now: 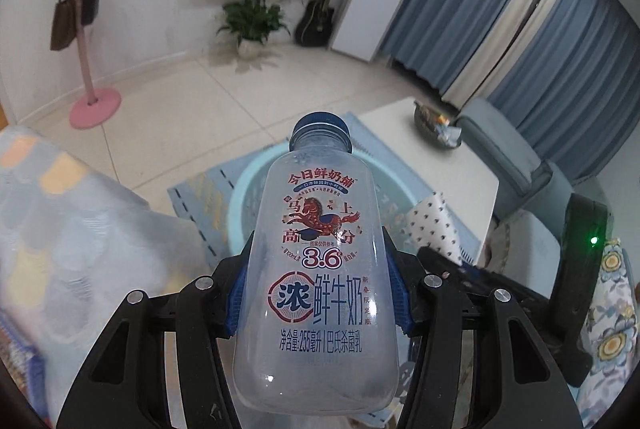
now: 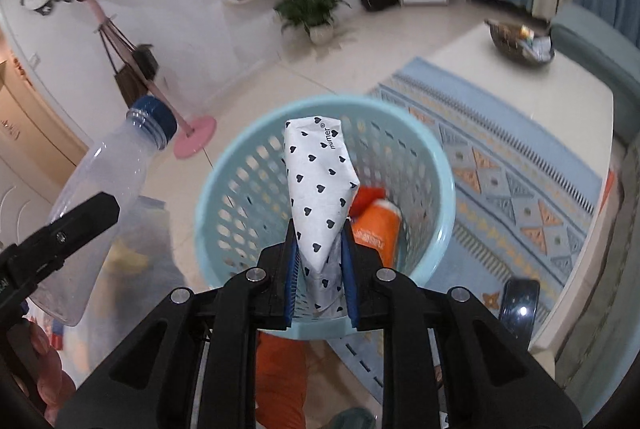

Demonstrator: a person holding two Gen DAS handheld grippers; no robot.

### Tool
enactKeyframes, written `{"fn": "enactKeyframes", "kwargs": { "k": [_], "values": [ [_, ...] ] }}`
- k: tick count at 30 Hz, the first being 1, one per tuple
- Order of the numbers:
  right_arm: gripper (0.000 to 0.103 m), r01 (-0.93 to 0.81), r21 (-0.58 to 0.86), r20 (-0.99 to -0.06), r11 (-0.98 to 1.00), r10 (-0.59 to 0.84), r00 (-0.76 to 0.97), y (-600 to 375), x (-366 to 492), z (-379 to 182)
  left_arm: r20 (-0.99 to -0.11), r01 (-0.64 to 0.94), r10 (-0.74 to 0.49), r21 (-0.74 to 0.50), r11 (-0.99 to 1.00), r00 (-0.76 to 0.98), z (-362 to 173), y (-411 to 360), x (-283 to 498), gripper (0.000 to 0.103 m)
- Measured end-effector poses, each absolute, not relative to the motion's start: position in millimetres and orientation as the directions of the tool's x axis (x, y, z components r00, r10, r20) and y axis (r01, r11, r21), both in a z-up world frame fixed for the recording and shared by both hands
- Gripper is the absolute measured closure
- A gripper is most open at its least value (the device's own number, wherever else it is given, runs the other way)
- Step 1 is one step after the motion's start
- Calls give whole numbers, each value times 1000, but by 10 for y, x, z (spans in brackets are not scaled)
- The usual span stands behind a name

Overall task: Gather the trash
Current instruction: 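Carry clear bottle and heart-print paper over the blue basket and release both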

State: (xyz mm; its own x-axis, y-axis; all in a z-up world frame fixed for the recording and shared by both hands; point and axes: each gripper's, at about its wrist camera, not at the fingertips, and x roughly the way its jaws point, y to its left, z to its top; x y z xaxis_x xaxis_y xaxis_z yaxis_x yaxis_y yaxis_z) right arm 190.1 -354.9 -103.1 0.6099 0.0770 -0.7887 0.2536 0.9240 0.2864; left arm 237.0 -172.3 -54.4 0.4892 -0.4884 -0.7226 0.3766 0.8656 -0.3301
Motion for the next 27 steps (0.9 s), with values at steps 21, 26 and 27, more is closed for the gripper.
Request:
{"fn": "enactKeyframes", "kwargs": {
  "k": [21,26,27],
  "values": [
    [46,254,311,-783,916,96,615,-3526,1847,-985,-663,351,-509,-370,860,548,-359,-1386,2120,35],
    [40,187,297,-744,936,104,660,-3248,1732,-708,-621,346,-495,-355,869,607,-114,-1132,1855,35],
    [39,172,296,-735,940,109,669,-3192,1708,-659,-613,343,-495,-357,869,615,-68,-1087,1815,35]
  ]
}}
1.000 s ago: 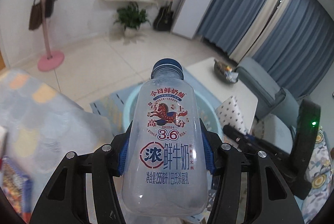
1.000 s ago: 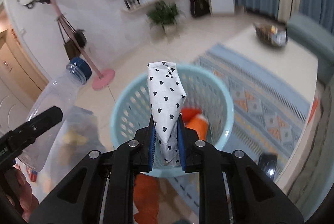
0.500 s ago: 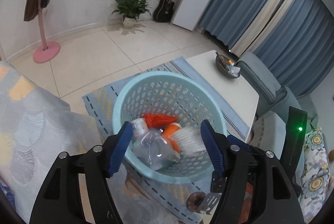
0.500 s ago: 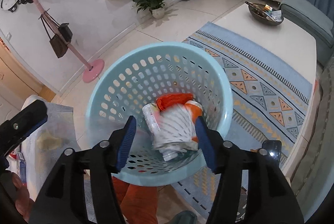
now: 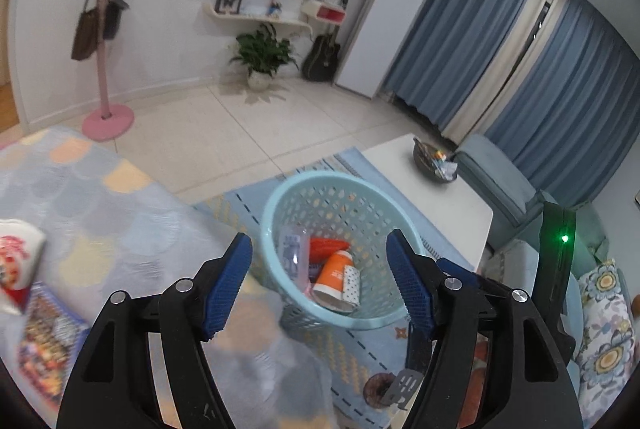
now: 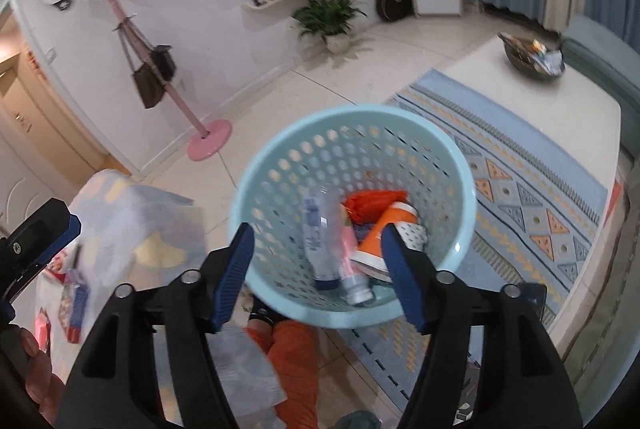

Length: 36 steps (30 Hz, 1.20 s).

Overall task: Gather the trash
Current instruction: 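Carry clear bottle and heart-print paper over the blue basket and release both, then grasp the pink bag with left tool while right tool grasps red-white paper bowl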

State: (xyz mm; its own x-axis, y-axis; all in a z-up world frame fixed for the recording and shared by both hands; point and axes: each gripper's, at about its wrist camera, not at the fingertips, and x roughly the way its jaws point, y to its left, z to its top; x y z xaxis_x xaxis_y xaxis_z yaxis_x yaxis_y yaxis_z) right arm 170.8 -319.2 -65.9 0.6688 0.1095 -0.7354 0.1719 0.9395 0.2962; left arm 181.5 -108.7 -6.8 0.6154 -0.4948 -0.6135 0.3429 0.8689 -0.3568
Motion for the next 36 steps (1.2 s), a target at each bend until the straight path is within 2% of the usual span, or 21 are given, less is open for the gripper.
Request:
{"fn": "enactKeyframes", "kwargs": {
  "k": [14,19,24,30,36],
  "values": [
    [38,-162,231,-645,959,276,713,-1788,1444,-111,-506,173,-368,-391,904,780,368,143,1112,26],
    [30,-252,200,-649,947,320,690,-1291,1409,-62,-496,78,-279,-387,919,823,393,719,929,23],
    [29,-334,188,-666,924,370,648,-795,1416,-57,-503,-55,-171,-403,914,847,321,1437,739,22],
    [29,-377,234,-692,896,426,583,-350,1580,-77,-547,-181,-40,-345,921,836,163,2095,507,22],
    [25,-375,317,-709,871,480,516,-44,1918,-113,-617,-184,-64,-329,926,784,-129,2507,403,22]
  ]
}}
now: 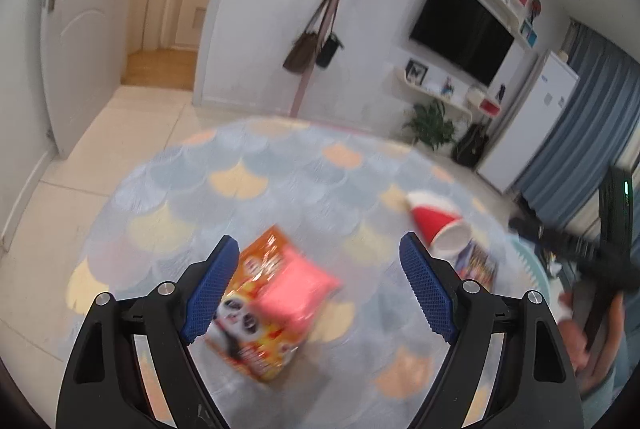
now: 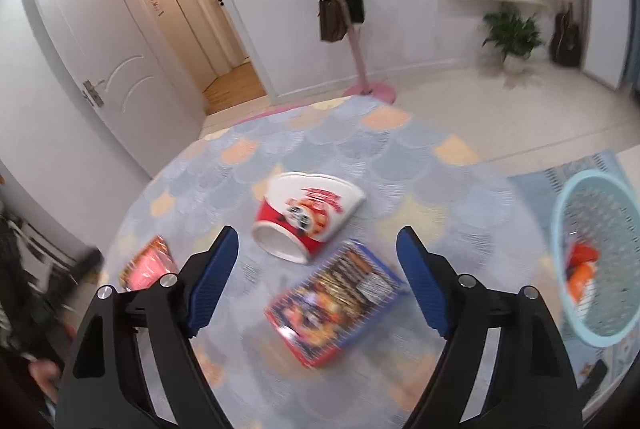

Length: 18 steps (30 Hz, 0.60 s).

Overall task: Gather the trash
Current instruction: 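Grasp the pink bag with left tool while right tool grasps red-white paper bowl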

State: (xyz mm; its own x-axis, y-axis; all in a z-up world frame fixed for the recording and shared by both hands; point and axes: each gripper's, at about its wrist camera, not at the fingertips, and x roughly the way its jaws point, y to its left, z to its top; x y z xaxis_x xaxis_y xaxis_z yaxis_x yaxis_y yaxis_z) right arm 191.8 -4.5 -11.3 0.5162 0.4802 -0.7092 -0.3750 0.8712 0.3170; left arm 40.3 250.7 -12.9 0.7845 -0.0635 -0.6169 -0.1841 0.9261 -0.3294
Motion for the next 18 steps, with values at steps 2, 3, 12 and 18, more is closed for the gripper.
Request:
{"fn": "enactKeyframes", "kwargs": {
  "k": [2,3,12,18],
  "values": [
    [22,-371,323,-720,871,480,500,67,1987,-141,-637,-180,-66,-314,932,768,-224,2539,406,22],
    [19,-366,324,-728,872,477,492,133,2016,-168,-646,-169,-76,-308,936,759,-268,2542,417,22],
    [18,-299,353,-785,887,454,421,453,2239,-488,-707,-80,-108,-227,971,699,-543,2350,495,24],
    [18,-308,273,-810,911,391,437,596,2237,-548,-729,-76,-104,-209,975,676,-633,2275,506,32]
  ]
}}
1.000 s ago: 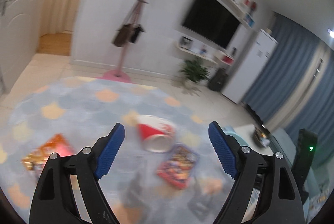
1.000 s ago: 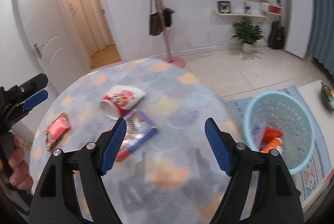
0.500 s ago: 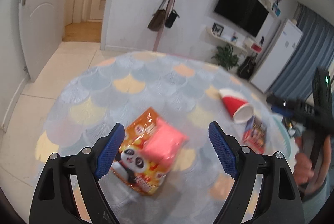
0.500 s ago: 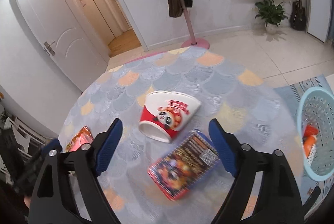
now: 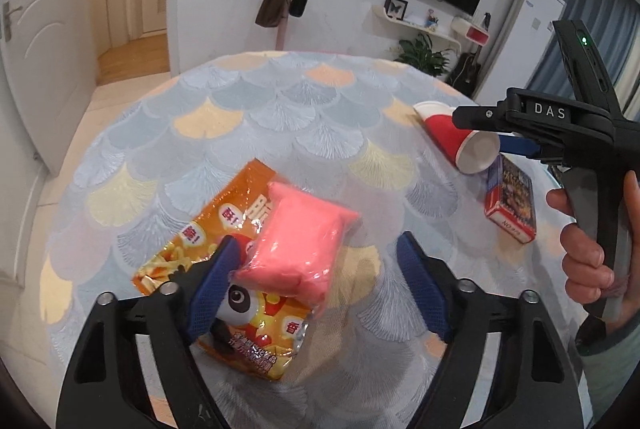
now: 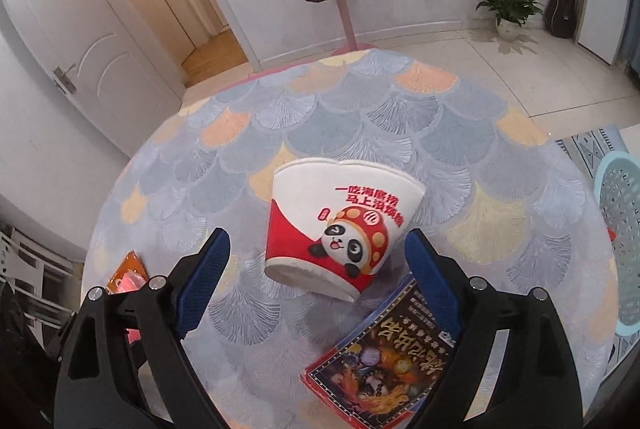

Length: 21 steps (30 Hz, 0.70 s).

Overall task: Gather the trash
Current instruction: 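Grasp the pink bag with left tool while right tool grasps red-white paper bowl, then carry pink bag and paper bowl over the blue basket and release both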

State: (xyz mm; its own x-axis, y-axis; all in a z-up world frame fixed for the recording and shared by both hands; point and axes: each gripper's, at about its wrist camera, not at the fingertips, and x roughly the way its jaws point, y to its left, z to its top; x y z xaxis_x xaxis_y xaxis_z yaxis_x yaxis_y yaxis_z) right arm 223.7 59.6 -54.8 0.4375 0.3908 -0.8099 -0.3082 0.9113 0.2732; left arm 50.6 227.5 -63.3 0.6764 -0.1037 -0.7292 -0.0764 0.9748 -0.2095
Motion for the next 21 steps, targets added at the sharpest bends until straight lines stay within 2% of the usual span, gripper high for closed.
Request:
{"fn": "enactKeyframes", "kwargs": {
  "k": [4,5,6,12,21],
  "values": [
    [19,-311,235,-818,921,360,448,649,2226,-576,-730,-84,-92,-201,976,677,-646,2256,492,49],
    [26,-312,226,-820,923,353,451,659,2227,-578,-729,-83,-89,-197,977,678,-645,2252,486,54],
    [35,-316,216,-823,924,347,450,674,2226,-583,-727,-76,-99,-204,976,679,-638,2257,474,63],
    [38,-329,221,-820,918,357,447,639,2169,-558,-696,-80,-118,-245,966,709,-525,2276,419,64],
    [38,-323,237,-741,916,386,549,306,1954,-150,-619,-13,-160,-265,964,769,-185,2045,386,65]
  ]
}}
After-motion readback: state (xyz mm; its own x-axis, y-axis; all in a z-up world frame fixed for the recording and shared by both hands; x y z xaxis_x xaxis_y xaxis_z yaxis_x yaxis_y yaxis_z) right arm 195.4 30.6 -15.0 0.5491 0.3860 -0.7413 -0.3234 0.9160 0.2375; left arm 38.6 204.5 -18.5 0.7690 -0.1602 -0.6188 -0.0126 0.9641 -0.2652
